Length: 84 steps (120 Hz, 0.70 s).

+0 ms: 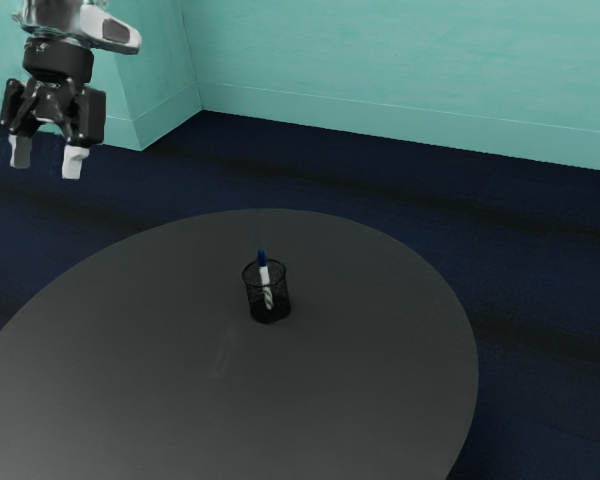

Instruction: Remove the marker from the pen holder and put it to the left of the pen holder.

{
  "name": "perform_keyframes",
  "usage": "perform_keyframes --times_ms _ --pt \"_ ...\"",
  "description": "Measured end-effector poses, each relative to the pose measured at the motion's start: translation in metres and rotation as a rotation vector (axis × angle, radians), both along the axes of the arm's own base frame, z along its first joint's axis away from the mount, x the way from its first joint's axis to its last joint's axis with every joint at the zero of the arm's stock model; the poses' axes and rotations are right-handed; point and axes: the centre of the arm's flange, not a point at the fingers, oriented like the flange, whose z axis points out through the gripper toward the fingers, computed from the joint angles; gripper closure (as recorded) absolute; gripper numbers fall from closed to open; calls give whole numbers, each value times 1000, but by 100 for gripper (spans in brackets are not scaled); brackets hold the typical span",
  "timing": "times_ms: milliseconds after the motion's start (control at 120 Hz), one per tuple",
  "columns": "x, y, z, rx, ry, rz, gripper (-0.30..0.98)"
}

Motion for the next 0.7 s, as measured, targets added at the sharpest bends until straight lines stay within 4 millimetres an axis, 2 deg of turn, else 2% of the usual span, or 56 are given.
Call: perform_keyframes --times_ms 42,133,258,325,408,458,492,558,700 --pt "19 1 -15 -4 -69 7 0" --pt "54 8 -35 -9 -196 27 0" --pt "138 11 -123 -48 -257 48 0" --pt "169 9 -159 -64 -319 54 0" --pt "190 -17 -201 -99 -410 10 0" --pt "202 -34 -220 -129 -488 -31 0" --pt "207 -39 -236 -156 -535 -54 0" --pt "217 -33 -265 -238 -630 -91 0" --pt "223 -3 -287 -346 -812 -216 1"
